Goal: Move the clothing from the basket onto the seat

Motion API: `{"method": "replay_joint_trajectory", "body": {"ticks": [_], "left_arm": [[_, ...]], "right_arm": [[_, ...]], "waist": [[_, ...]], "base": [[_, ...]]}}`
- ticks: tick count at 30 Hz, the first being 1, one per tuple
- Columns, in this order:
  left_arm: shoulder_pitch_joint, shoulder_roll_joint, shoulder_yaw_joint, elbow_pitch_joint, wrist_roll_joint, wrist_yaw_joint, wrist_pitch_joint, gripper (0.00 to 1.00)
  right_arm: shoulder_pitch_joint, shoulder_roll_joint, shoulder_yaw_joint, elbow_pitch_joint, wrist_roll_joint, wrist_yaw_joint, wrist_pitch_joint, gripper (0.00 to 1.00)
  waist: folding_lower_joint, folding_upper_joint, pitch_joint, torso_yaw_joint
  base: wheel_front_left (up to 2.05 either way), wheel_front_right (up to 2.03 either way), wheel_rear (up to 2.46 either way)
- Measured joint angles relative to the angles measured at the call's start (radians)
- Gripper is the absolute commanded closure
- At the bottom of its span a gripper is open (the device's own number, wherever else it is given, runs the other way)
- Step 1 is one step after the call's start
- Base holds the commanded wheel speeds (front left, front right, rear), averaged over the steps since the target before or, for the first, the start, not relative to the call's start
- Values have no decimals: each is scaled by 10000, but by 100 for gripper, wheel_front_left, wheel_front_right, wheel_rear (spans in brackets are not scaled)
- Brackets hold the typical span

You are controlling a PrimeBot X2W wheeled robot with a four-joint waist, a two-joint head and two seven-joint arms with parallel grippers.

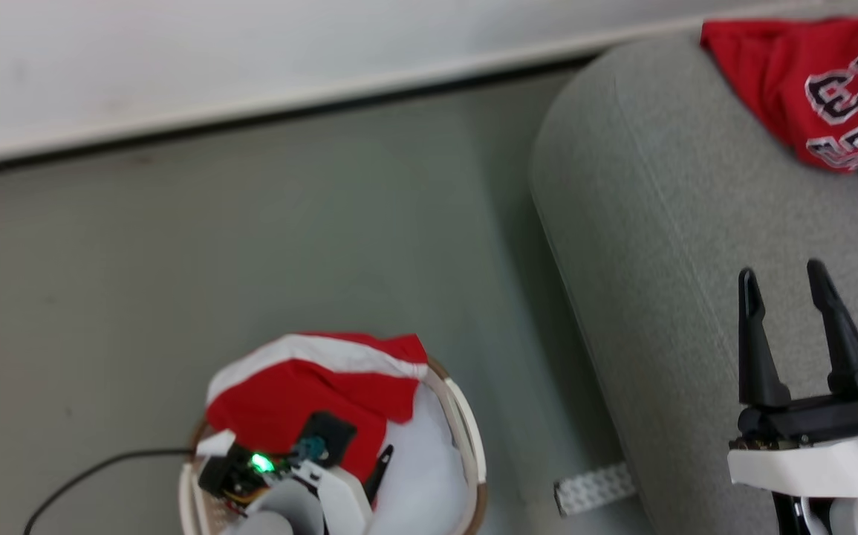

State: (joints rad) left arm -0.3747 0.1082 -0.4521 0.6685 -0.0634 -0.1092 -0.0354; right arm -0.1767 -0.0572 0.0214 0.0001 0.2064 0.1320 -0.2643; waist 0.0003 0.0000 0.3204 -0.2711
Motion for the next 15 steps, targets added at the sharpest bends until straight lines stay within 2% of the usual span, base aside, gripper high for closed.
{"method": "replay_joint_trajectory", "body": {"ticks": [7,15], "left_arm": [[-1267,372,-347,1766,408,-35,520,0],[-2148,667,-550,3219,738,418,527,0]], "right_arm": [[-594,38,84,-805,405,-2,0,0],[-1010,44,-148,-1452,968,-2,0,0]], "waist": [[1,0,2012,-477],[0,0,3908,-850]], "base": [[0,0,0],[0,0,0]]}}
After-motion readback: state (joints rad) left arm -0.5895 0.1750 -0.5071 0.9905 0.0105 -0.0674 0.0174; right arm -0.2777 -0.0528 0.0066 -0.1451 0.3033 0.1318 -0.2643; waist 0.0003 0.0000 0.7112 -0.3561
